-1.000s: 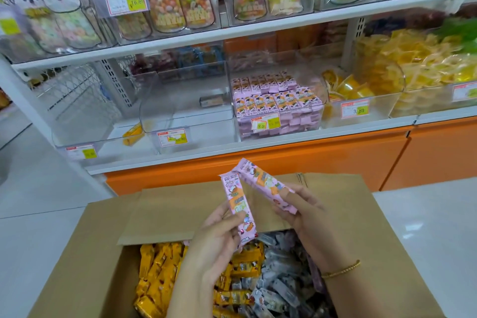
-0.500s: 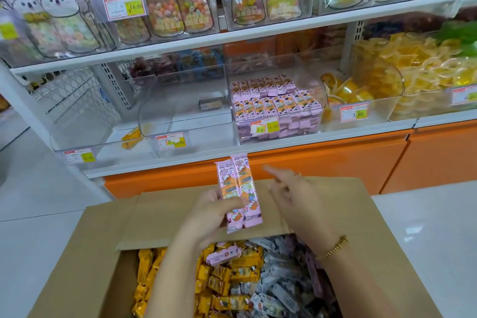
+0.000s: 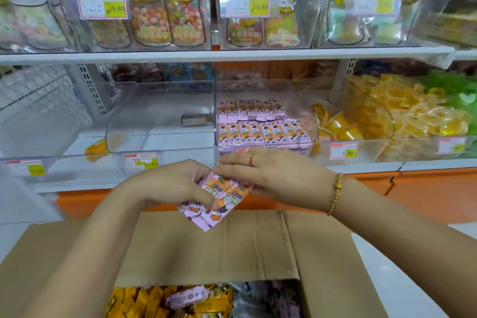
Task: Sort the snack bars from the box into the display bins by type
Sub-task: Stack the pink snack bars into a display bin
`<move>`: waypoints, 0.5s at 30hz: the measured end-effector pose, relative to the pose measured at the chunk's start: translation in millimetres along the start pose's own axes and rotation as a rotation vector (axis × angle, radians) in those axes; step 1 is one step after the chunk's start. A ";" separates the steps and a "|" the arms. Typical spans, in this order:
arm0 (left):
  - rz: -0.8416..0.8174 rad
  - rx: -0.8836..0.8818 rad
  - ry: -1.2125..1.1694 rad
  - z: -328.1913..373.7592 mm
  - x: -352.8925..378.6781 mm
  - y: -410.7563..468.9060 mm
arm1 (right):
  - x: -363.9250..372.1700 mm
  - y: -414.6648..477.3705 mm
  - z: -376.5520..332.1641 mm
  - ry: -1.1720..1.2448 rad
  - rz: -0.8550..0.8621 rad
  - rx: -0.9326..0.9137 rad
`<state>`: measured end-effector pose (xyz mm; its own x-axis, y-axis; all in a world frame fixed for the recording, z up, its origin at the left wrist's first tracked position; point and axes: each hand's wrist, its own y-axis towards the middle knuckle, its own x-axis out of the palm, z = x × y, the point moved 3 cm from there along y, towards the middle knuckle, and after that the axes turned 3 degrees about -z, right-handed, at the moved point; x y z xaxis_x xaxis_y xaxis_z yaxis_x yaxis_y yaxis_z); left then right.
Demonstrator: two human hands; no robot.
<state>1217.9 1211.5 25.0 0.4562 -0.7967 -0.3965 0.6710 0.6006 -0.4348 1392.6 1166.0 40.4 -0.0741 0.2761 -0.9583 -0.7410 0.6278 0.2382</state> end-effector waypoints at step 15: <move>0.798 0.119 0.078 14.0 -86.9 134.3 | 61.3 70.2 203.5 0.251 -0.030 1.175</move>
<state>1276.5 1360.4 12.4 0.7846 -0.1215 -0.6079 0.2204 0.9712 0.0904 1471.8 1375.1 30.5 -0.2918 0.1828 -0.9388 0.3069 0.9476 0.0891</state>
